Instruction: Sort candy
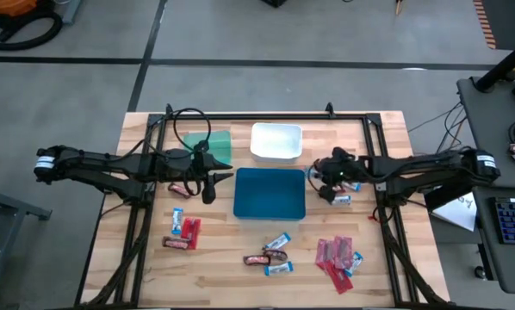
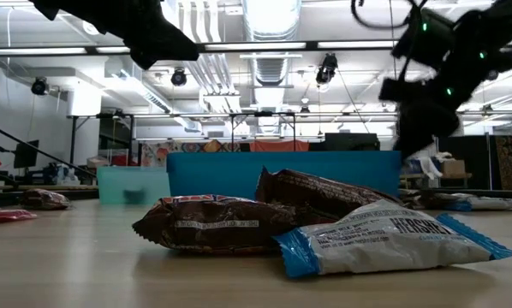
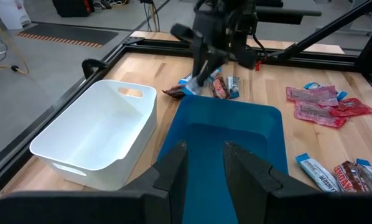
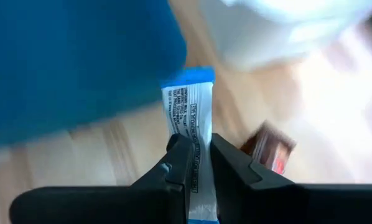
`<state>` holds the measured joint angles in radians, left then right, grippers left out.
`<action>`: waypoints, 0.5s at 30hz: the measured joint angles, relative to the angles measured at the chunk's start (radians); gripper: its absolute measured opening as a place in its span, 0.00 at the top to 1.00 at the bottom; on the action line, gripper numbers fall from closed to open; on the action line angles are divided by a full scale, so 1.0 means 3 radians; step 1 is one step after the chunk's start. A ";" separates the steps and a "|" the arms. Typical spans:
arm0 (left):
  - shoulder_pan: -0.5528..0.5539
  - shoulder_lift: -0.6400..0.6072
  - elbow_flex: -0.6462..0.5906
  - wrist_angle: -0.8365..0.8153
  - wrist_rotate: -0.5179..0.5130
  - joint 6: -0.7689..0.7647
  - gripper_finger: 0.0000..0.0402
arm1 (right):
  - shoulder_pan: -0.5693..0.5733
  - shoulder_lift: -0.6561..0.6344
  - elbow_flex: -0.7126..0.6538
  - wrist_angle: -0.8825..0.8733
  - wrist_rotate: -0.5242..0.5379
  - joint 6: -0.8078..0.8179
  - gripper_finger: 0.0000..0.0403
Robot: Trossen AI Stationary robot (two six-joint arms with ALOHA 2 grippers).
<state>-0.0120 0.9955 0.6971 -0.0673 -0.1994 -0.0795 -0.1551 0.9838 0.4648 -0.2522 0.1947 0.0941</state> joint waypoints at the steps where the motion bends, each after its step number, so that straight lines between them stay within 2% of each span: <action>1: 0.0000 0.0000 0.0000 -0.0001 -0.0001 -0.0001 0.79 | 0.0000 -0.0044 0.0046 -0.0020 0.0006 -0.0010 0.90; 8: 0.0001 0.0000 0.0000 -0.0003 0.0000 -0.0027 0.79 | 0.0038 -0.0173 0.0424 -0.0013 0.0012 -0.0159 0.90; 15: 0.0000 -0.0006 0.0024 -0.0016 0.0000 -0.0025 0.79 | 0.0175 0.0174 0.0723 0.0190 -0.0192 -0.0230 0.90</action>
<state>-0.0120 0.9936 0.7044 -0.0722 -0.1993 -0.0872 -0.1027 1.0360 0.6816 -0.1951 0.1370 0.0252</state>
